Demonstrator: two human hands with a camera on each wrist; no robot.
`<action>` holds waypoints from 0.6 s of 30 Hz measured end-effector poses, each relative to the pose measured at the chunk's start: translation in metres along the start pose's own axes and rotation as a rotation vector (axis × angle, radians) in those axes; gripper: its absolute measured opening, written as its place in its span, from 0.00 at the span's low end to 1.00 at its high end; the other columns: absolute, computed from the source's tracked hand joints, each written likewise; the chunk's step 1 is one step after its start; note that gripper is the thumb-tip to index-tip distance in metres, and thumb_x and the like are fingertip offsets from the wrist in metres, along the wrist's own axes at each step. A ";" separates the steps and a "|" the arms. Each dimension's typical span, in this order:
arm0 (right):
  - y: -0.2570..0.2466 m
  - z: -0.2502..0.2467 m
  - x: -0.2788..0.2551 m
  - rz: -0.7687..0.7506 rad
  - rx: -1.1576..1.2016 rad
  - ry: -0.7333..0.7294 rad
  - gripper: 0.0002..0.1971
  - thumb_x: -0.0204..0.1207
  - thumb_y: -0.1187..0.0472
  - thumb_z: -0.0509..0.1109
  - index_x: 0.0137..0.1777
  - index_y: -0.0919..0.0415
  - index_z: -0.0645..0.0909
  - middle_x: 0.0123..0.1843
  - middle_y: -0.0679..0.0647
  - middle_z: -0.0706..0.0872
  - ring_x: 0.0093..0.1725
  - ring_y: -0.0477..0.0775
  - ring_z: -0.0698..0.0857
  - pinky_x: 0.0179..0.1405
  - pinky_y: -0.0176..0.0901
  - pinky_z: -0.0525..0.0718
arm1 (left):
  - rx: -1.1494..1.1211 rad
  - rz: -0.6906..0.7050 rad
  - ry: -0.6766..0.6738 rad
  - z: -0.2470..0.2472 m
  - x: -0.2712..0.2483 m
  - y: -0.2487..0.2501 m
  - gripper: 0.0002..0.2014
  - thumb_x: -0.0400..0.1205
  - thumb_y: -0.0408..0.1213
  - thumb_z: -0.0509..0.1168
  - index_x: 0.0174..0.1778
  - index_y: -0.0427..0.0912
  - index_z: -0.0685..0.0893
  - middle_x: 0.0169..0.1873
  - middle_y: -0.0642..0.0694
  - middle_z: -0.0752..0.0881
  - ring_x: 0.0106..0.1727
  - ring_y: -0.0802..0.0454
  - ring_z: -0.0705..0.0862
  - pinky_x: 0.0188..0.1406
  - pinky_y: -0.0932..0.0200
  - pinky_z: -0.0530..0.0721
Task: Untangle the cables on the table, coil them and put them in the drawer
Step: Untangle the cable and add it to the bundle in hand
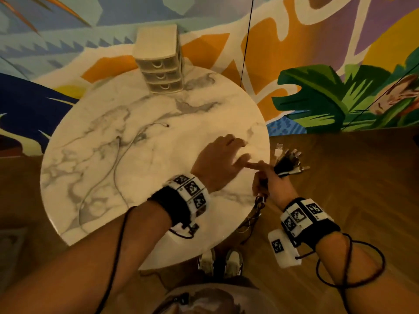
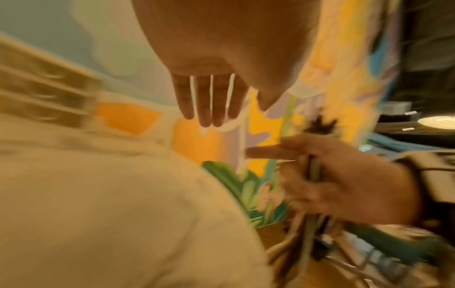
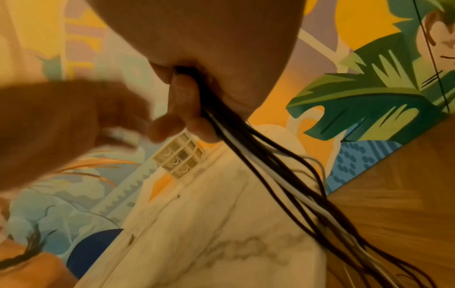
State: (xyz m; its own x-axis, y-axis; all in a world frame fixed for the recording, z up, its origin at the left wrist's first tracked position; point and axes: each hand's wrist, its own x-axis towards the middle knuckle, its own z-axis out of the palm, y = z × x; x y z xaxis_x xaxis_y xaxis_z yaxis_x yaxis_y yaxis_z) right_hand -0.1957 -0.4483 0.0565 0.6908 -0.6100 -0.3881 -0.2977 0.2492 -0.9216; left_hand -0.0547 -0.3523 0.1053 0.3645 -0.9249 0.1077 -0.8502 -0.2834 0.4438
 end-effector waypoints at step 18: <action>0.034 0.049 0.003 0.127 0.109 -0.179 0.24 0.84 0.60 0.46 0.59 0.68 0.84 0.26 0.69 0.80 0.12 0.47 0.60 0.15 0.34 0.63 | 0.170 -0.699 -0.371 0.054 -0.139 -0.147 0.20 0.86 0.37 0.53 0.73 0.37 0.71 0.69 0.36 0.76 0.69 0.40 0.76 0.69 0.53 0.70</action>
State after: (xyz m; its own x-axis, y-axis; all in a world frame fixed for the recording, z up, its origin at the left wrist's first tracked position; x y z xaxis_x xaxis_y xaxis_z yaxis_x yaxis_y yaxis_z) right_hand -0.1708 -0.4050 0.0237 0.7608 -0.4282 -0.4877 -0.3239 0.4007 -0.8571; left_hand -0.0013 -0.1959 -0.0230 0.7090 -0.5347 -0.4598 -0.5289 -0.8344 0.1549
